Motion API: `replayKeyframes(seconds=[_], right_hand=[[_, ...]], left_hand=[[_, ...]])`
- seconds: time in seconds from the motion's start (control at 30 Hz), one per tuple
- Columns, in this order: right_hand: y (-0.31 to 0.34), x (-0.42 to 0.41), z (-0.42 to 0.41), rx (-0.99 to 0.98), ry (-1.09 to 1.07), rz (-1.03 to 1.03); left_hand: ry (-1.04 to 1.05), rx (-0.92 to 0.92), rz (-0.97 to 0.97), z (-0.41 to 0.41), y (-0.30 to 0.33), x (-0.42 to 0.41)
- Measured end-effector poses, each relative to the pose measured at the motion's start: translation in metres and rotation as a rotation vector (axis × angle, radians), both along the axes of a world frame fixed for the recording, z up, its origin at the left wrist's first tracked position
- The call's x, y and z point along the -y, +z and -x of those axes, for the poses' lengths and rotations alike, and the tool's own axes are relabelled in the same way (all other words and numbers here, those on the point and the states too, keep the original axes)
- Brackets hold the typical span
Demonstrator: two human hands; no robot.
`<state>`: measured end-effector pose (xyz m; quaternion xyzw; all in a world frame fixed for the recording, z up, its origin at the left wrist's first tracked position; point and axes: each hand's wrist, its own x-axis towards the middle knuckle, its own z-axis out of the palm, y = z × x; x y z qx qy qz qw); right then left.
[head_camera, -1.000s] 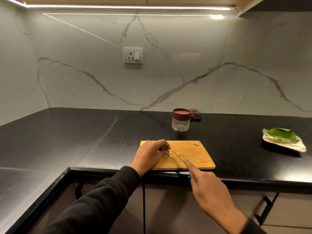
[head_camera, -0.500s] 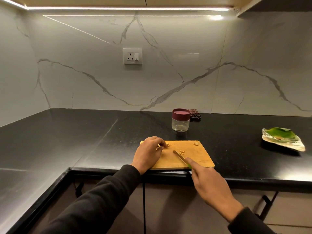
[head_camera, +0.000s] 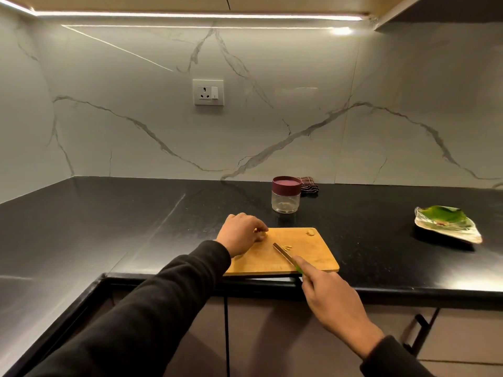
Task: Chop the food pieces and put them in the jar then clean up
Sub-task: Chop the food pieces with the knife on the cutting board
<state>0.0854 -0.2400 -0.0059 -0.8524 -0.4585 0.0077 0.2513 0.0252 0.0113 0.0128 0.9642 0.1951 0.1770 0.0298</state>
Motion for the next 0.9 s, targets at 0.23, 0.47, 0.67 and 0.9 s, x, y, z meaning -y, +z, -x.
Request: replayKeyframes(seconds=[0.23, 0.47, 0.67, 0.9], right_hand=[[-0.003, -0.001, -0.002, 0.006, 0.000, -0.012], [-0.004, 0.000, -0.001, 0.010, 0.000, -0.007], [-0.005, -0.001, -0.001, 0.019, -0.007, -0.010], [-0.003, 0.000, 0.000, 0.029, -0.004, -0.001]], left_hand=[[-0.009, 0.131, 0.167, -0.003, -0.007, -0.001], [-0.092, 0.333, 0.340, -0.005, -0.005, 0.005], [-0.146, 0.478, 0.435, -0.002, -0.003, 0.009], [-0.237, 0.306, 0.231, 0.021, -0.003, 0.021]])
